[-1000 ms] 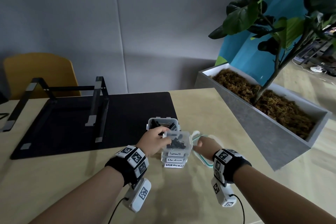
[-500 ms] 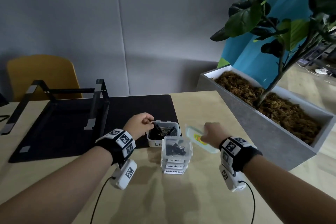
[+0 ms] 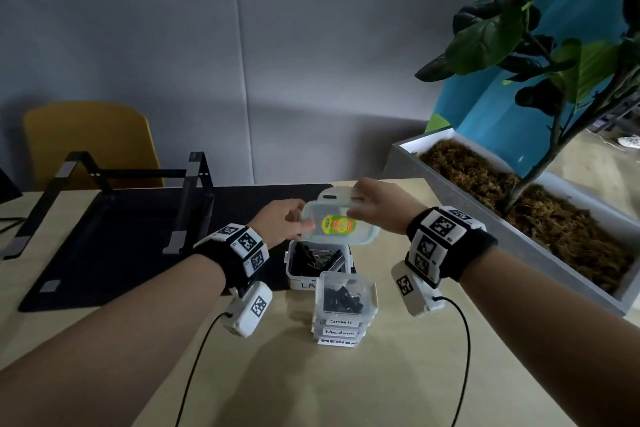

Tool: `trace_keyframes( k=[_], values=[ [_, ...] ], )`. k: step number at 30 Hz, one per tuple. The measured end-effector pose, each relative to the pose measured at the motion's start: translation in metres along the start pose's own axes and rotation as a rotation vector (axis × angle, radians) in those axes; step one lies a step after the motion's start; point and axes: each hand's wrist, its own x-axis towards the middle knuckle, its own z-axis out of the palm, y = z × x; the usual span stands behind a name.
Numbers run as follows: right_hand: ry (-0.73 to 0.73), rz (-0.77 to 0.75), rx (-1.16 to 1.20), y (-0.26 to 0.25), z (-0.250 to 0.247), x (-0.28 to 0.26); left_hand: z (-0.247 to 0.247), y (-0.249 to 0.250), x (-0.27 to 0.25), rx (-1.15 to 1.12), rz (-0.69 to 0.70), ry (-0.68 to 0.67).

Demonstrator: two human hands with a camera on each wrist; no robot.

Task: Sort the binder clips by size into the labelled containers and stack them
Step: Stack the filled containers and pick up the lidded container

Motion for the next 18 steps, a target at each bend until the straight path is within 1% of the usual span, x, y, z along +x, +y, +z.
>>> trace_keyframes(
  k=[1,3,5,7,8,11,13,15,18],
  values=[
    [-0.011,0.037,0.031,0.006,0.003,0.002,-0.002,-0.002,0.000,-0.096,-0.028,-0.026],
    [-0.087,0.128,0.090,0.021,0.015,0.006,-0.005,-0.007,-0.001,-0.254,-0.090,-0.058],
    [-0.179,0.221,0.251,0.034,0.031,0.008,-0.006,-0.014,0.001,-0.291,-0.145,-0.069],
    [-0.214,0.294,0.428,0.040,0.045,0.008,-0.004,-0.022,0.005,-0.274,-0.201,-0.054],
    [-0.209,0.315,0.460,0.042,0.051,0.009,-0.002,-0.026,0.006,-0.259,-0.237,-0.033],
    [-0.200,0.365,0.443,0.044,0.065,0.012,0.006,-0.040,0.009,-0.183,-0.371,0.064],
    [-0.217,0.397,0.416,0.045,0.073,0.013,0.011,-0.045,0.009,-0.091,-0.439,0.104],
    [-0.230,0.423,0.396,0.046,0.082,0.014,0.014,-0.052,0.008,-0.010,-0.493,0.120],
    [-0.239,0.440,0.364,0.048,0.093,0.016,0.015,-0.056,0.008,0.031,-0.543,0.096]
  ],
)
